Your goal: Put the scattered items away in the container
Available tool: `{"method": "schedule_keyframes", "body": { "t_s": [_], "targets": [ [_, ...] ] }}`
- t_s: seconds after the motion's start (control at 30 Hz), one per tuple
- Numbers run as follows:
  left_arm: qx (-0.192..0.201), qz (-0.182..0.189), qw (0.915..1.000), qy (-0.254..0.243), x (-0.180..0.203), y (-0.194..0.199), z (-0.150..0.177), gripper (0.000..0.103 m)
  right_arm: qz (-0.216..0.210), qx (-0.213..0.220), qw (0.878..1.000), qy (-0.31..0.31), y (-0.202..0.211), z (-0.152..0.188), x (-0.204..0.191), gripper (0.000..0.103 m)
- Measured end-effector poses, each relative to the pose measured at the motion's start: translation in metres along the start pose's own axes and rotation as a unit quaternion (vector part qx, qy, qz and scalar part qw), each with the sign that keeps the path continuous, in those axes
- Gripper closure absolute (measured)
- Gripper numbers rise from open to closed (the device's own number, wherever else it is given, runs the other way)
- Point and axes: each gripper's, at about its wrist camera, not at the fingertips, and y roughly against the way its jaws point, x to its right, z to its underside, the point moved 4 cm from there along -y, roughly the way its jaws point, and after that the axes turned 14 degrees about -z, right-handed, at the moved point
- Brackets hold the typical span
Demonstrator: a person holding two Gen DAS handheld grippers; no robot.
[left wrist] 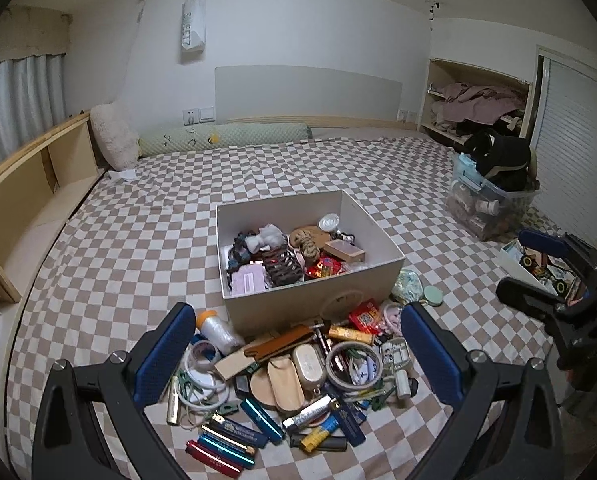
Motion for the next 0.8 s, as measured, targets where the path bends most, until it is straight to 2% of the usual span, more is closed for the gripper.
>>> {"method": "schedule_keyframes", "body": {
  "t_s": [0.13, 0.37, 0.8],
  "targets": [
    [-0.001, -0.01, 1.0, -0.001, 0.0, 0.001, 0.01, 0.0, 0.007, 0.004, 1.0, -0.002, 0.004, 0.005, 0.002, 0.0],
    [-0.008, 0.007, 0.9999, 0.007, 0.003, 0.004, 0.022, 0.0, 0.009, 0.002, 1.0, 0.003, 0.005, 0.014, 0.002, 0.0],
    [-0.012, 0.008, 0.9999, 0.0, 0.007, 0.007, 0.031, 0.0, 0.008, -0.009, 1.0, -0.001, 0.005, 0.026, 0.004, 0.0]
  ]
}}
